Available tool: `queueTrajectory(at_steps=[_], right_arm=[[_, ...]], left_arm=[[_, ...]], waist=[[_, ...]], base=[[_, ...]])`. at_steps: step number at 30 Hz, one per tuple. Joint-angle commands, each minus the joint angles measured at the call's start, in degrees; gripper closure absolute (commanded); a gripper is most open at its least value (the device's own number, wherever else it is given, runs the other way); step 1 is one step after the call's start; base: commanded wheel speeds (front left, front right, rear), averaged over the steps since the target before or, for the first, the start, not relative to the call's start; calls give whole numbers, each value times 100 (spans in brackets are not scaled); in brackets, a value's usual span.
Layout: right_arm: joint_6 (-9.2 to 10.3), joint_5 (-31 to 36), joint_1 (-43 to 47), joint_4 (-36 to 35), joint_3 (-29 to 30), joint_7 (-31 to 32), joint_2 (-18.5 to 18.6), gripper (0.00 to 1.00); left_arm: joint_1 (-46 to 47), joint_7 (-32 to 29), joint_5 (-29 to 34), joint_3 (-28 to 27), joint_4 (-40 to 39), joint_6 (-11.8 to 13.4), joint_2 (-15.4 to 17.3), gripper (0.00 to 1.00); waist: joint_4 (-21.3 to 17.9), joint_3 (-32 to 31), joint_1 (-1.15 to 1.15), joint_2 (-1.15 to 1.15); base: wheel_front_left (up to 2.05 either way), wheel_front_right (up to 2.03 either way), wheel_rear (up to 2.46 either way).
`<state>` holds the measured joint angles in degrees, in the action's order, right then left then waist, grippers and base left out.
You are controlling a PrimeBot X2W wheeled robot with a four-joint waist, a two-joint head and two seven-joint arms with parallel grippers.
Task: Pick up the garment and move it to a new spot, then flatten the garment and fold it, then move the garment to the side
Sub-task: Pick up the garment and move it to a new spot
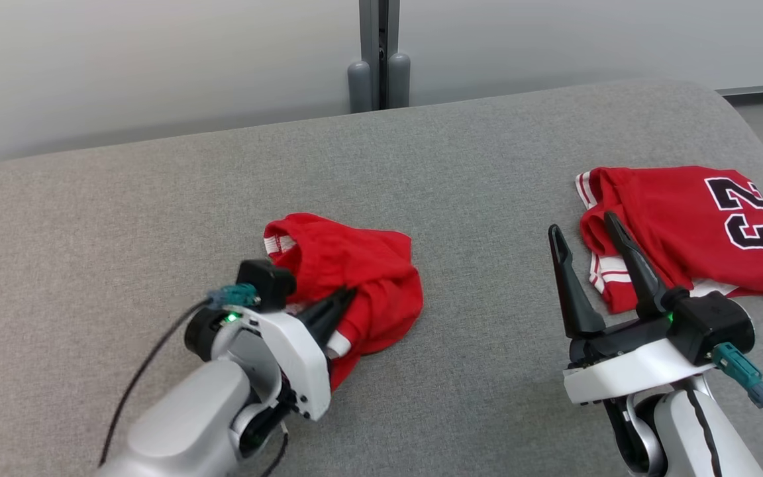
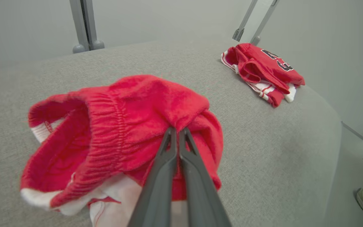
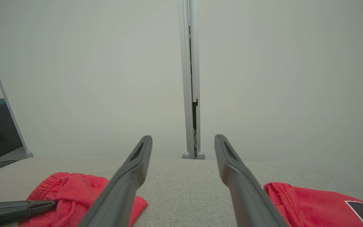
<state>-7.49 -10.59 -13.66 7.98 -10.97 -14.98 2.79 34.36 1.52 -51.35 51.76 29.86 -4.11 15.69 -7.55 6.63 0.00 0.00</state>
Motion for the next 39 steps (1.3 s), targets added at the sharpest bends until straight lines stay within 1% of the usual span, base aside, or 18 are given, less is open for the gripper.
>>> queueTrajectory(at_steps=[1,2,3,5,8,12,14,17,18,19,22,25,29,33,36,39], right_arm=[[-1,3,-42,36,-2,-28,26,0],[-1,0,-37,59,-8,-29,26,0],[-1,-1,-29,84,-9,-29,27,0],[-1,8,-2,116,2,-28,26,0],[-1,35,52,141,36,-29,26,0],[-1,45,113,131,60,-29,25,0],[-1,54,142,116,98,-29,27,0],[-1,66,193,101,133,-29,25,0],[-1,70,228,89,161,-29,27,0],[-1,70,228,89,161,-29,27,0],[-1,76,255,64,205,-29,28,0],[-1,93,312,28,266,-28,27,0],[-1,34,430,46,420,-28,28,0],[-1,22,527,89,549,-28,26,0],[-1,-3,588,87,593,-29,28,0],[-1,-42,602,87,621,-29,27,0]], left_arm=[[-39,99,63,96,271,-90,-110,76],[-18,140,85,148,405,-137,-177,17],[17,186,113,194,528,-167,-236,0],[137,333,155,241,673,-221,-290,0],[242,559,224,256,752,-258,-270,0],[355,807,249,176,590,-272,-151,0],[395,912,266,95,424,-198,-38,0],[387,1038,333,-59,123,10,200,0],[323,1120,366,-198,-117,198,401,0],[323,1120,366,-198,-117,198,401,0],[128,1224,370,-463,-518,500,730,0],[-173,1314,366,-786,-961,813,1036,0],[-817,1358,397,-1252,-1529,1229,1306,0],[-1589,1365,563,-1982,-2001,1520,1307,0],[-2148,1367,798,-2491,-2239,1629,1137,0],[-2633,1368,1062,-2985,-2372,1666,907,0]], waist=[[0,-20,0,0],[2,-31,0,0],[5,-44,0,0],[22,-78,0,0],[64,-151,0,0],[158,-242,0,0],[228,-282,0,0],[341,-314,0,0],[413,-327,0,0],[413,-327,0,0],[503,-341,0,0],[590,-349,0,0],[695,-375,0,0],[796,-383,0,0],[844,-390,0,0],[863,-403,0,0]], base=[[0,0,0],[0,0,0],[0,0,0],[0,0,0],[0,0,0],[0,0,0],[0,0,0],[0,0,0],[0,0,0],[0,0,0],[0,0,0],[0,0,0],[0,0,0],[0,0,0],[0,0,0],[0,0,0]])
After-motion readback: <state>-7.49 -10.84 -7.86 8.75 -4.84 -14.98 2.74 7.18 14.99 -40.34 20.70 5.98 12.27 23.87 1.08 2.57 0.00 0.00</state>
